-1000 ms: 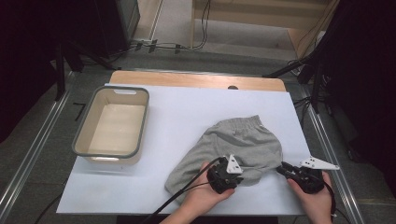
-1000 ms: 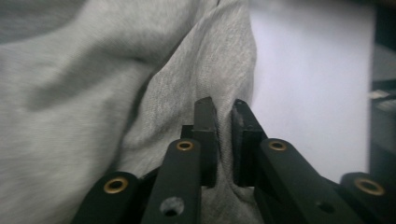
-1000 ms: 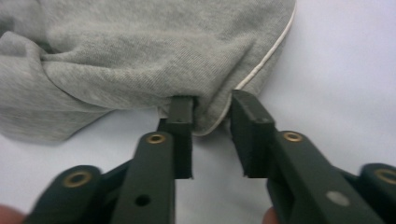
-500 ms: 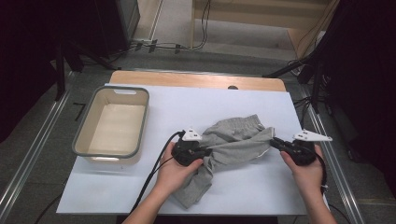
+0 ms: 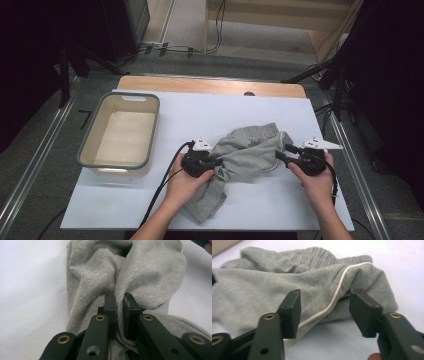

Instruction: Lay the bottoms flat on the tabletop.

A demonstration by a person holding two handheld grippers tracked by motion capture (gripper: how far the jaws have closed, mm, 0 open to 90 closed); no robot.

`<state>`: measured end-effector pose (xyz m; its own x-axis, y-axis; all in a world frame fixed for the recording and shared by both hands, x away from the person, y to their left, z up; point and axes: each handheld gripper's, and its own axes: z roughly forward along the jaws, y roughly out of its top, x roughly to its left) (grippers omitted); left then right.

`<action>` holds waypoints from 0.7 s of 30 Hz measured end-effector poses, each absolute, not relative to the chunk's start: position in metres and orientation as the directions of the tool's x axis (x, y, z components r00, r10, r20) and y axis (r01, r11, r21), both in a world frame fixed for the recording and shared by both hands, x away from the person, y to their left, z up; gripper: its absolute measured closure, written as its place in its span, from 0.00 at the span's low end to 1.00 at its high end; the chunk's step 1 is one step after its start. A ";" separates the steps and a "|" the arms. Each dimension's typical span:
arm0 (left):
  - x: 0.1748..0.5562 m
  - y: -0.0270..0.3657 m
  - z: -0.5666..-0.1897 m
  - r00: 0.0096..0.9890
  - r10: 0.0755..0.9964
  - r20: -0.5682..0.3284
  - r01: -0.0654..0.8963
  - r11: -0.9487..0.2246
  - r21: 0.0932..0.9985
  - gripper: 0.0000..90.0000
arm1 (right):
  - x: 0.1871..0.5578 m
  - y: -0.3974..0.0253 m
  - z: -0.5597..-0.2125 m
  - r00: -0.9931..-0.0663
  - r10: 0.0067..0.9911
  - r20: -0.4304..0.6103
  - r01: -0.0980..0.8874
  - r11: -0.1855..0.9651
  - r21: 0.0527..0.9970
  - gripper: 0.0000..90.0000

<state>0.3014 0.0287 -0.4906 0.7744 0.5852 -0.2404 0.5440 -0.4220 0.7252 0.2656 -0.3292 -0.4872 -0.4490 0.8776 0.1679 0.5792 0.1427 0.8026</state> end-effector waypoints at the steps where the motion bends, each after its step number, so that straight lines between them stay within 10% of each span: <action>1: 0.301 0.029 -0.491 0.774 0.586 -0.240 0.544 -0.421 0.726 0.93 | 0.260 -0.331 -0.486 -0.449 0.877 0.170 0.575 0.138 0.806 0.45; 15: 0.283 0.038 -0.479 0.818 0.531 -0.221 0.458 -0.368 0.809 0.76 | 0.221 -0.303 -0.512 -0.471 0.861 0.192 0.614 0.163 0.772 0.39; 21: 0.258 0.057 -0.463 0.855 0.486 -0.184 0.388 -0.363 0.847 0.62 | 0.224 -0.291 -0.510 -0.486 0.853 0.188 0.603 0.172 0.779 0.64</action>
